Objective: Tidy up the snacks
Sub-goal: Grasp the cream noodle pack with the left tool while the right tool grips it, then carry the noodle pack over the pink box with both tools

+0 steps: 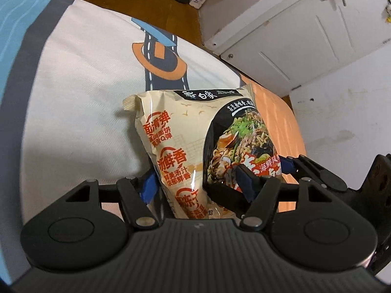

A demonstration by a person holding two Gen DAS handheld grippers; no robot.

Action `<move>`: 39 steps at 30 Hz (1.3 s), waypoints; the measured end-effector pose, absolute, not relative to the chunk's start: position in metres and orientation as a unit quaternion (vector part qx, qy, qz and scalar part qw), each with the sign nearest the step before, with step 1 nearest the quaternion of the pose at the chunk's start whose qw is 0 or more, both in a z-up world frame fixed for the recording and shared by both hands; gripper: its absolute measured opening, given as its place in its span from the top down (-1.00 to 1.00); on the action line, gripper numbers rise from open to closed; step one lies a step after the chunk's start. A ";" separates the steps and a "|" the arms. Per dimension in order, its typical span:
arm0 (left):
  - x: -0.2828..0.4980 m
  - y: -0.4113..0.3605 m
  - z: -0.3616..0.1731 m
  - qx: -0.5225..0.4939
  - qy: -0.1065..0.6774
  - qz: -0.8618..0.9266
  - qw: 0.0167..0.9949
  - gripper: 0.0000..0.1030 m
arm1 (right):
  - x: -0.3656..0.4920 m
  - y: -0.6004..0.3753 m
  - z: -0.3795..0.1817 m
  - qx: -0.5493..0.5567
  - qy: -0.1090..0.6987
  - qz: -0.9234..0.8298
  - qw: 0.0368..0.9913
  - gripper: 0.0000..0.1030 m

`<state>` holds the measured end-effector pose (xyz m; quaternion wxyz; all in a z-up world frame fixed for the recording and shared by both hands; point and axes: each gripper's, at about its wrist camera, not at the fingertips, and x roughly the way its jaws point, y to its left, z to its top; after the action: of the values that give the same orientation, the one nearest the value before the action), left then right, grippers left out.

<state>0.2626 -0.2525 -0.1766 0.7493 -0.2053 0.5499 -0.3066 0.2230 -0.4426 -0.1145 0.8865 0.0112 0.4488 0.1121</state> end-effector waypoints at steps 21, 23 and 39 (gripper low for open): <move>0.160 -0.121 -0.048 -0.094 0.529 -0.293 0.791 -0.26 | 0.129 -0.297 -0.016 0.031 0.462 0.124 0.878 -0.79; 0.149 -0.102 -0.036 -0.096 0.525 -0.290 0.794 -0.27 | 0.121 -0.280 -0.004 0.021 0.459 0.128 0.879 -0.79; 0.110 0.045 0.014 -0.146 0.491 -0.266 0.817 -0.26 | 0.101 -0.162 0.051 -0.022 0.424 0.207 0.882 -0.79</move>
<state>0.1096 0.0447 0.0138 0.8168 -0.1462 0.4909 -0.2657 0.1013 -0.1621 0.0509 0.8816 -0.0218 0.4238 0.2065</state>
